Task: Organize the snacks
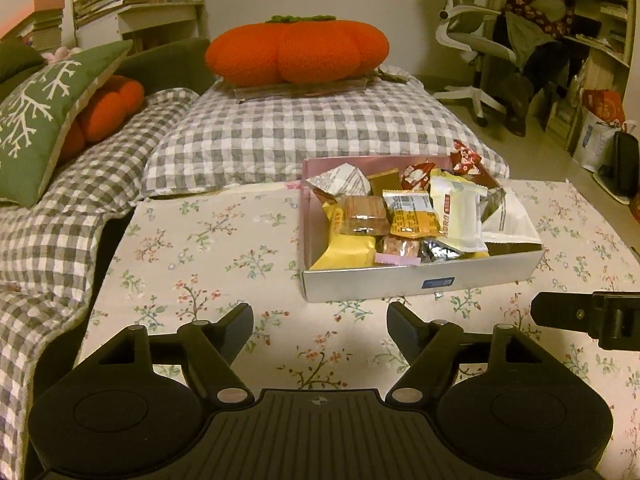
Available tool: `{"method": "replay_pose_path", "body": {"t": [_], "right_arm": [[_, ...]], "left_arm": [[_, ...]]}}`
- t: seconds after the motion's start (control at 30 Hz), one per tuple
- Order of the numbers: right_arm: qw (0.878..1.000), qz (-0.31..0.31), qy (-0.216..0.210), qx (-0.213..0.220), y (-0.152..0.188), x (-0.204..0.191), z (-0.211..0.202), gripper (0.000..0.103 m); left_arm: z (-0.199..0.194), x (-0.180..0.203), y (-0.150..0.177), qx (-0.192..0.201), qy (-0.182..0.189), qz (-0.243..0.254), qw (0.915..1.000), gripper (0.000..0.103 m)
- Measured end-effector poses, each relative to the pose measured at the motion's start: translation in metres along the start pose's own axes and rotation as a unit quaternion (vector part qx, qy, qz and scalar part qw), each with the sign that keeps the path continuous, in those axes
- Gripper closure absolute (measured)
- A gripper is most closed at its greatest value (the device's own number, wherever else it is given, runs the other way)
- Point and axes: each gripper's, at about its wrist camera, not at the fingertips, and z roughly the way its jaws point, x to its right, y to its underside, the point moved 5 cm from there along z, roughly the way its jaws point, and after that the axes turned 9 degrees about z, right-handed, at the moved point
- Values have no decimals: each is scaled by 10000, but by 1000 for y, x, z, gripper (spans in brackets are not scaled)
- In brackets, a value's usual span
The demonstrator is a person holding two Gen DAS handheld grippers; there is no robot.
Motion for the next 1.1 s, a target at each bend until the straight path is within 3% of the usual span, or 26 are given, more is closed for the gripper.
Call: {"method": "replay_pose_path", "body": {"t": [0.43,1.1], "right_arm": [[9994,-204,264,60,11,-2,-6,16],[9897,-818,1123,357,43,-8,-24,1]], "left_arm": [[-6,-1,10,-70,-32,-36,10000,16],[-27,-7,34,-230,-238,-286,9990,3]]}}
